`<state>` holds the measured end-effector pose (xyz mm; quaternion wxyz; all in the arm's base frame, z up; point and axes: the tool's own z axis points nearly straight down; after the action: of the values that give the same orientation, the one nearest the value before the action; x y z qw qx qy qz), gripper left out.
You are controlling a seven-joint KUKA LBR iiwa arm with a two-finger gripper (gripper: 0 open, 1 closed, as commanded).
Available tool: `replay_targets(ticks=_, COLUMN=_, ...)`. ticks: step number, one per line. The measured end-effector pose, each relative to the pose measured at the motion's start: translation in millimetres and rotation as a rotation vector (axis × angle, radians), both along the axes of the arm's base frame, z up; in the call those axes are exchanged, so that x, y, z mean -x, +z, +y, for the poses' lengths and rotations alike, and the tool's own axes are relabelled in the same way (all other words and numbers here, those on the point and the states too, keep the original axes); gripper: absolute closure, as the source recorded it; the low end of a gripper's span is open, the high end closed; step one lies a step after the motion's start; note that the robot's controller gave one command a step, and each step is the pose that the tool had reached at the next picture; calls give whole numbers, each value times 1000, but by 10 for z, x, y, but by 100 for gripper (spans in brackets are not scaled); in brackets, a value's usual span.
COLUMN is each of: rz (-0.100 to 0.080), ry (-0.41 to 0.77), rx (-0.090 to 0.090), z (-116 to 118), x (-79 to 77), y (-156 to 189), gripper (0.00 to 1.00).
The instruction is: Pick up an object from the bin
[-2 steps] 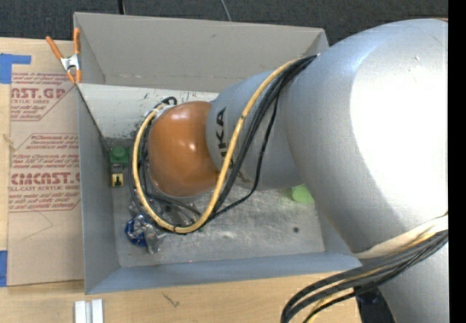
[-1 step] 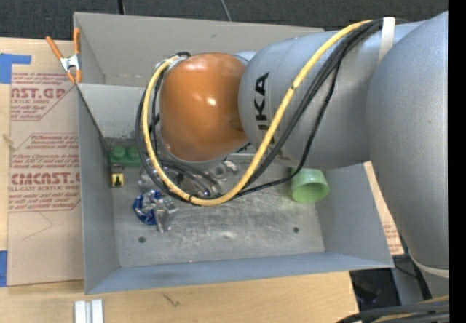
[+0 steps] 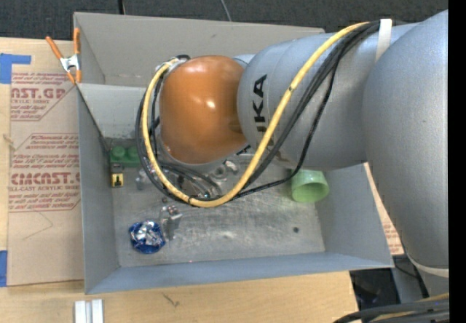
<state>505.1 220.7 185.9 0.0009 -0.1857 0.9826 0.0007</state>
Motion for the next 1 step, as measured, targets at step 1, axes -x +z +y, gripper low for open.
replay_targets(ticks=1, rz=8, ry=-150, rx=3, z=-87, x=37, y=-1003, gripper=0)
